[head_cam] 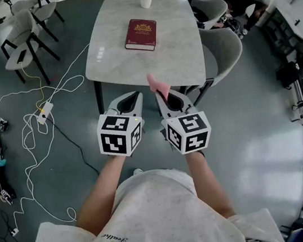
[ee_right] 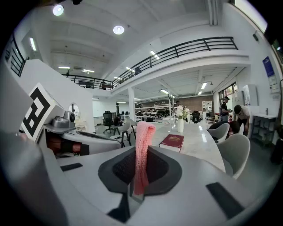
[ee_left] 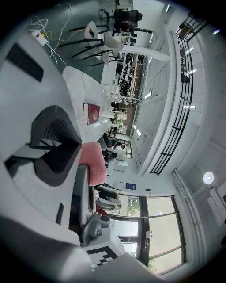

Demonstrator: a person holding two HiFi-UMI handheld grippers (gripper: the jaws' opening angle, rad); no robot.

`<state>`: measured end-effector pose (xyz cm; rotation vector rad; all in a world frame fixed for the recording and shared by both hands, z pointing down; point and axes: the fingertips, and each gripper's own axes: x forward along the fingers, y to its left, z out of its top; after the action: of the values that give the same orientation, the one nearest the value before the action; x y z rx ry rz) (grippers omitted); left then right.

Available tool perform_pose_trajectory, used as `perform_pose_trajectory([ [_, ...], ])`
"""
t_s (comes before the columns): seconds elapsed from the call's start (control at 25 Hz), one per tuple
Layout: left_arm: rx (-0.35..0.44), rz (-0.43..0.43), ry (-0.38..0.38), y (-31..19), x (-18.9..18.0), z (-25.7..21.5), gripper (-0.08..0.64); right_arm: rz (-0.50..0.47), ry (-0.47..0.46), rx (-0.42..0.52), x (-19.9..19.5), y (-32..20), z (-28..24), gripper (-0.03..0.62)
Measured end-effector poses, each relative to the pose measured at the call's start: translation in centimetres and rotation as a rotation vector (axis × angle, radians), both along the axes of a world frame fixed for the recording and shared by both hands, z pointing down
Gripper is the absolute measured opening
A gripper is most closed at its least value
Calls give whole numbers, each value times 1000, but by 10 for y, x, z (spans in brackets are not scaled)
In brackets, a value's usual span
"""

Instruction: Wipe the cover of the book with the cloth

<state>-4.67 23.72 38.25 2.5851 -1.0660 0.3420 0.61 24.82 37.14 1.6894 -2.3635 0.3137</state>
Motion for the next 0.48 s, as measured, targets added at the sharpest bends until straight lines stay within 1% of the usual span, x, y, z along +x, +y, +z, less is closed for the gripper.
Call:
perform_pose_trajectory([
  [0.32,-7,-3,-2,-16,-9,4,6,12,-9,-9,-2,-13,5,18],
  [0.48,-14,1,-1,-25,-6,5,6,16,-13,-15,3,-20,7,18],
])
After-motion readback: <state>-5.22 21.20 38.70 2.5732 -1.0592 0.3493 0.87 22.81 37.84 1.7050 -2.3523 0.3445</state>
